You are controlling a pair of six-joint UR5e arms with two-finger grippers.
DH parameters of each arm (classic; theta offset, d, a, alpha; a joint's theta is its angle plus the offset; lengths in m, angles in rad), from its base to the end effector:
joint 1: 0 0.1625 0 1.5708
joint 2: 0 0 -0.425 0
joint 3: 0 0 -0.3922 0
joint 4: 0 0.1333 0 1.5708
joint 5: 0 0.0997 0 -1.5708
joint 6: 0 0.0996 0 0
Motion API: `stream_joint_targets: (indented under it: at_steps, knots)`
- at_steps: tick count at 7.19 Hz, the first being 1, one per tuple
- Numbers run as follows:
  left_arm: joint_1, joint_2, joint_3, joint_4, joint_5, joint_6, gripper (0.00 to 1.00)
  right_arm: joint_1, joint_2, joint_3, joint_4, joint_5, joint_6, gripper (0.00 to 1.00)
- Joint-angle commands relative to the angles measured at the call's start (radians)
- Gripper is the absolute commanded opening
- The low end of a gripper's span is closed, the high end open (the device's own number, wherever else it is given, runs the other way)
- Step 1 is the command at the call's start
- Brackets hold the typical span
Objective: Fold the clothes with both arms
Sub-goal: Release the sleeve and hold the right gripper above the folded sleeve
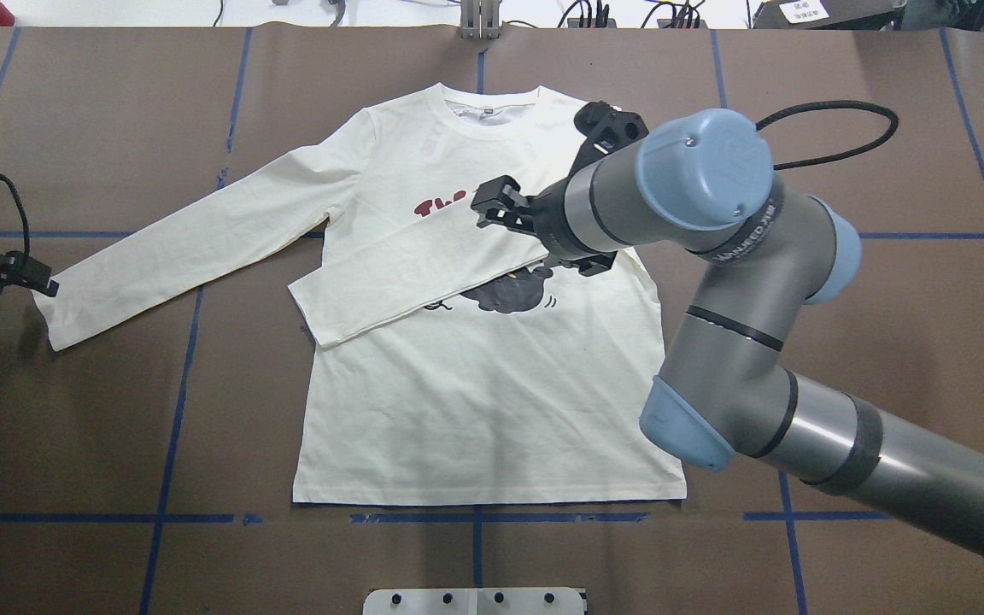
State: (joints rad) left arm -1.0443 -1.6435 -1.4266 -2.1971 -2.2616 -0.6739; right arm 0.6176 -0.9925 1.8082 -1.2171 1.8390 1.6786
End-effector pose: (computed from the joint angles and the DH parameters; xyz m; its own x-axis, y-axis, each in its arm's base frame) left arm 0.2146 -0.5082 0.6271 0.6554 0.0708 -0.7519 -0.0232 0.9970 0.0737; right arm -0.4505 -0.4511 0.1785 0.2780 0.3247 0.9040 -0.3917 0.8977 -0.2020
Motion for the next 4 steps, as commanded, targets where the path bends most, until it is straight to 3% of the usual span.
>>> stream_joint_targets:
  at_steps: [1, 2, 3, 4]
  knots:
    - [0.015, -0.027, 0.026, -0.001, 0.022, -0.003, 0.74, 0.01, -0.046, 0.033, -0.001, -0.003, 0.0, 1.0]
    - [0.015, -0.027, 0.025, -0.001, 0.025, -0.003, 0.45, 0.01, -0.046, 0.033, -0.001, -0.003, 0.0, 1.0]
    - [0.017, -0.029, 0.028, 0.0, 0.027, -0.003, 0.06, 0.011, -0.049, 0.034, -0.001, -0.003, 0.0, 1.0]
    - [0.018, -0.029, 0.025, 0.0, 0.052, -0.006, 0.0, 0.01, -0.049, 0.033, -0.001, -0.006, 0.0, 1.0]
